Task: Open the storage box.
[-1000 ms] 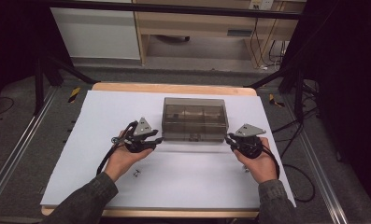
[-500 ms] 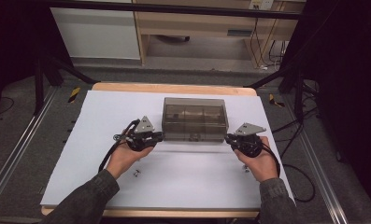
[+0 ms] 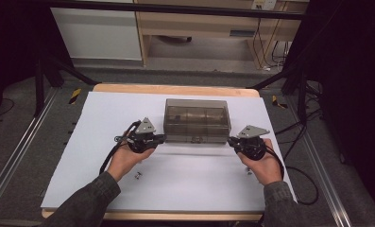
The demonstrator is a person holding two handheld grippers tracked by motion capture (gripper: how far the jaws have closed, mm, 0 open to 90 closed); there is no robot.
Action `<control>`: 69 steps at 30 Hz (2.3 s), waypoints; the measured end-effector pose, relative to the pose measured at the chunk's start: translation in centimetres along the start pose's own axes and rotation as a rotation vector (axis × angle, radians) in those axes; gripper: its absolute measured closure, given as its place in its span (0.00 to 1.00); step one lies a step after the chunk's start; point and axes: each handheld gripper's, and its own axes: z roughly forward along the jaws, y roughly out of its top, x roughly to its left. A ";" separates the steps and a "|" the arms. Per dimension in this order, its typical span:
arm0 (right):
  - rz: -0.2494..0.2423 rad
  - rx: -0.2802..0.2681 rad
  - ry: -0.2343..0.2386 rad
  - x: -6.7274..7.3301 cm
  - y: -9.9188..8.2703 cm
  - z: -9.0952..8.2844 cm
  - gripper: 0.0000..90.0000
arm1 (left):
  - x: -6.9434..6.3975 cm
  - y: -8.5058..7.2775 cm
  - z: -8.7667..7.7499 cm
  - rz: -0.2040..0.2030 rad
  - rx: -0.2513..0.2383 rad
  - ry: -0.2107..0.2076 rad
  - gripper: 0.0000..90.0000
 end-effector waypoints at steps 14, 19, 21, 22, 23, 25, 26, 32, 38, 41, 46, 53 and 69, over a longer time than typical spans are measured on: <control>-0.014 -0.017 0.007 1.4 -0.8 -1.5 0.90 | -1.4 -0.9 -1.1 0.009 -0.014 -0.005 0.92; -0.017 -0.017 0.007 1.7 -1.0 -1.9 0.90 | -1.8 -1.1 -1.4 0.014 -0.014 -0.011 0.93; -0.018 -0.016 0.007 1.9 -1.0 -2.0 0.90 | -2.0 -1.2 -1.5 0.016 -0.013 -0.013 0.93; -0.017 -0.018 0.008 2.0 -1.1 -2.1 0.90 | -2.1 -1.2 -1.6 0.018 -0.013 -0.014 0.93; -0.019 -0.018 0.008 2.1 -1.1 -2.3 0.90 | -2.2 -1.3 -1.7 0.019 -0.013 -0.014 0.93; -0.026 -0.019 0.009 2.2 -1.2 -2.4 0.90 | -2.3 -1.3 -1.8 0.021 -0.011 -0.017 0.93; -0.024 -0.019 0.010 2.3 -1.2 -2.5 0.90 | -2.4 -1.4 -1.9 0.023 -0.010 -0.016 0.93; -0.022 -0.019 0.012 2.7 -1.6 -2.8 0.90 | -2.8 -1.6 -2.1 0.035 -0.008 -0.022 0.93; -0.021 -0.016 0.015 2.9 -1.9 -2.8 0.90 | -2.9 -1.7 -2.1 0.032 -0.003 -0.024 0.93; -0.018 -0.014 0.014 2.9 -2.0 -2.7 0.90 | -3.0 -1.9 -2.0 0.040 -0.002 -0.025 0.93; -0.023 -0.011 0.013 2.8 -2.1 -2.5 0.90 | -3.0 -1.9 -1.9 0.039 -0.001 -0.025 0.93; -0.006 -0.016 0.010 2.6 -2.0 -2.4 0.90 | -2.9 -1.8 -1.8 0.030 -0.011 -0.023 0.93; 0.022 -0.013 -0.031 3.1 -2.2 -2.5 0.54 | -2.6 -2.6 -2.4 0.058 0.036 -0.018 0.63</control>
